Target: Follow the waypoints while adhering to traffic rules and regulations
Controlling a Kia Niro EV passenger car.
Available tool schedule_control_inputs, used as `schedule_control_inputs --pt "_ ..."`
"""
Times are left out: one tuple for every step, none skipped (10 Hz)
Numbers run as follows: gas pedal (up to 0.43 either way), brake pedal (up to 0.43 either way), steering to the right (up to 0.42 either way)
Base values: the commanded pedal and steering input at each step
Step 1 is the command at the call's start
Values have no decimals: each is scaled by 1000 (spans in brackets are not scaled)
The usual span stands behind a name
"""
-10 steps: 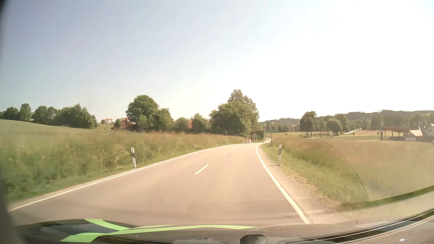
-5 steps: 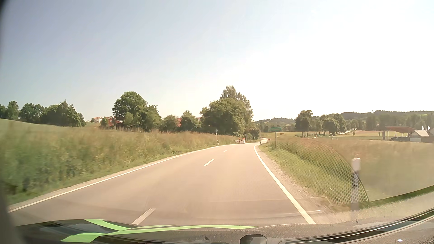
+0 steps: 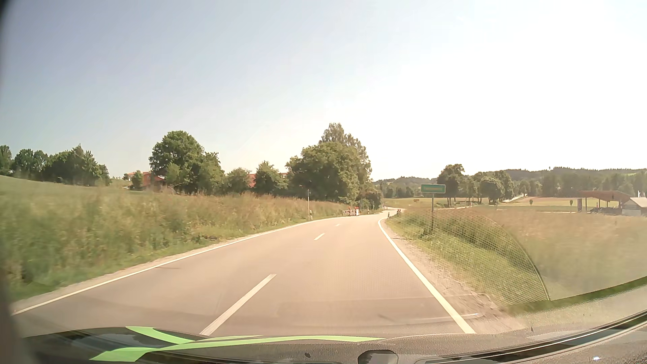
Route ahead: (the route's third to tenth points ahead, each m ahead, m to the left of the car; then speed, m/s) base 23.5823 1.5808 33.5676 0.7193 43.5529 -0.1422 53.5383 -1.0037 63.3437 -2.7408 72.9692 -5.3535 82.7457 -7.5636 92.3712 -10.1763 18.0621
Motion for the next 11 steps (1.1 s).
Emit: schedule_control_inputs --pt "59 0 8" --pt "59 0 8" --pt "59 0 8" --pt "79 0 8" --pt "118 0 8" --pt "118 0 8" --pt "118 0 9" --pt "118 0 11" --pt "98 0 12" --pt "98 0 12" --pt "79 0 12"
